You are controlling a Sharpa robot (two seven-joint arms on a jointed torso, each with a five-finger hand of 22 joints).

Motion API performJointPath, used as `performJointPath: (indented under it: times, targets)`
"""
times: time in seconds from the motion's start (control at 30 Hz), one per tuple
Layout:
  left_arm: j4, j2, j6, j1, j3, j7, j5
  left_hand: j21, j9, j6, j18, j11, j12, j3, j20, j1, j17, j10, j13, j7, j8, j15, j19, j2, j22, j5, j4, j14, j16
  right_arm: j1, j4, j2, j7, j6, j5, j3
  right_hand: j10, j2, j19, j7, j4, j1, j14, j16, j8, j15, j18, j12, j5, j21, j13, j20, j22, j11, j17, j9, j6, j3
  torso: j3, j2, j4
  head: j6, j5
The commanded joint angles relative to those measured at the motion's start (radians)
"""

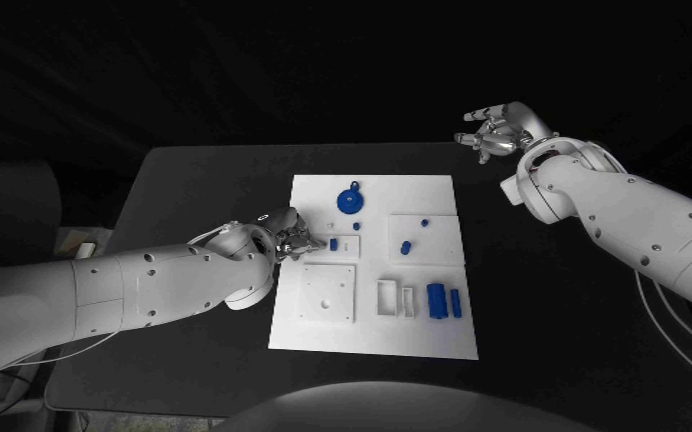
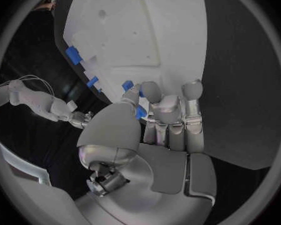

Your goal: Assemble the parts on the task board

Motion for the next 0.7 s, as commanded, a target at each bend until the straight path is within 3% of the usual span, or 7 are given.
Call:
performJointPath:
  times: [0.03,0.7]
  targets:
    - [-0.003,0.002,0.052,-0.01,-0.008,-0.021,0.013,-0.004,-0.001,0.006,-0.007,-0.006,0.002,-0.001,-0.002,-0.005,-0.002,0.047,-0.001,-0.006,0.003,-0.001,0.002,-0.013,0.035,-0.002,0.008,0.0,-0.004,0.0,0.0,-0.002,0.003,0.005,0.0,0.0,0.002,-0.003,0.004,0.001,0.002,-0.009,0.005,-0.005,-0.001,0.0,0.001,0.004,0.003,-0.005,-0.002,-0.001,0.0,-0.002,0.001,0.0,-0.004,0.006,0.0002,0.0,-0.0009,0.0,-0.001]
    - [-0.017,0.005,0.056,-0.01,-0.008,-0.028,0.012,-0.007,0.002,0.01,-0.008,-0.007,0.002,0.007,-0.003,-0.014,-0.001,0.047,-0.002,-0.007,0.003,-0.002,0.003,-0.049,0.035,-0.001,0.06,0.0,-0.004,0.0,-0.002,-0.002,0.002,0.005,0.0,0.0,0.003,-0.005,0.003,0.001,0.002,-0.004,0.004,-0.006,-0.001,0.0,0.001,0.004,0.001,-0.006,-0.002,-0.001,-0.001,-0.002,0.001,0.0,-0.003,0.008,-0.0005,0.0,-0.0003,0.005,-0.005]
